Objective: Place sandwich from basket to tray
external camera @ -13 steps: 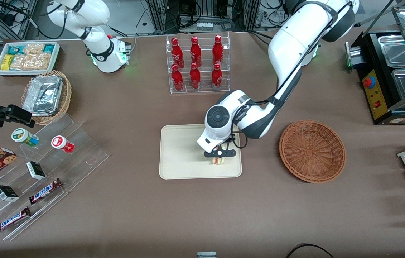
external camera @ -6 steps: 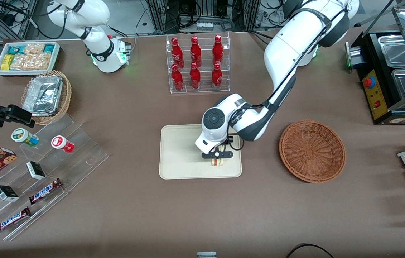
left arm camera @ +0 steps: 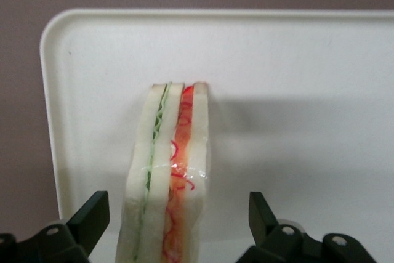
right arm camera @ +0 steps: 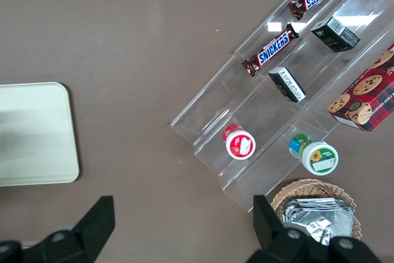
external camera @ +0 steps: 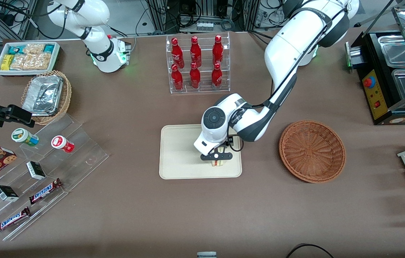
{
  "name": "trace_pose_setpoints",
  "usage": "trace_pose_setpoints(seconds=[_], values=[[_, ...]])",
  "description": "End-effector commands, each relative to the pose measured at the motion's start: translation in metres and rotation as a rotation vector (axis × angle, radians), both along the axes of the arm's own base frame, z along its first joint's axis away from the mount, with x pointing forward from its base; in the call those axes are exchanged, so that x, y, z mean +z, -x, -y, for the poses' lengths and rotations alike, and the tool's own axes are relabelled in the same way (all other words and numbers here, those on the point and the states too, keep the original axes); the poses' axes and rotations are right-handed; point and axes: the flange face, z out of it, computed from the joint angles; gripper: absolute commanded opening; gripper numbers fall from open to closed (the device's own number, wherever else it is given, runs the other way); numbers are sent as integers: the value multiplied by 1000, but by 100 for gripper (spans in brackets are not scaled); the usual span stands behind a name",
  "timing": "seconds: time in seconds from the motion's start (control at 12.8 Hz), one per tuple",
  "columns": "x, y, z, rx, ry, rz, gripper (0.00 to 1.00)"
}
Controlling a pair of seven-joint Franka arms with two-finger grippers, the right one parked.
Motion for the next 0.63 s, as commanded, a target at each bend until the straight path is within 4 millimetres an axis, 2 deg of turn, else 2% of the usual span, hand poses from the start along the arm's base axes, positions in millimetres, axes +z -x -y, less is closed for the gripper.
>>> trace_pose_setpoints(seconds=[0.0,0.24,0.31,0.39,0.55], values=[[50,-7,1,40,-7,63,100],[85,-21,-17,65,0,96,100],[95,-34,-33,88,4,109,100],[111,-52,-59,89,6,126,100],[135,-71,-107,43,-16,81,100]])
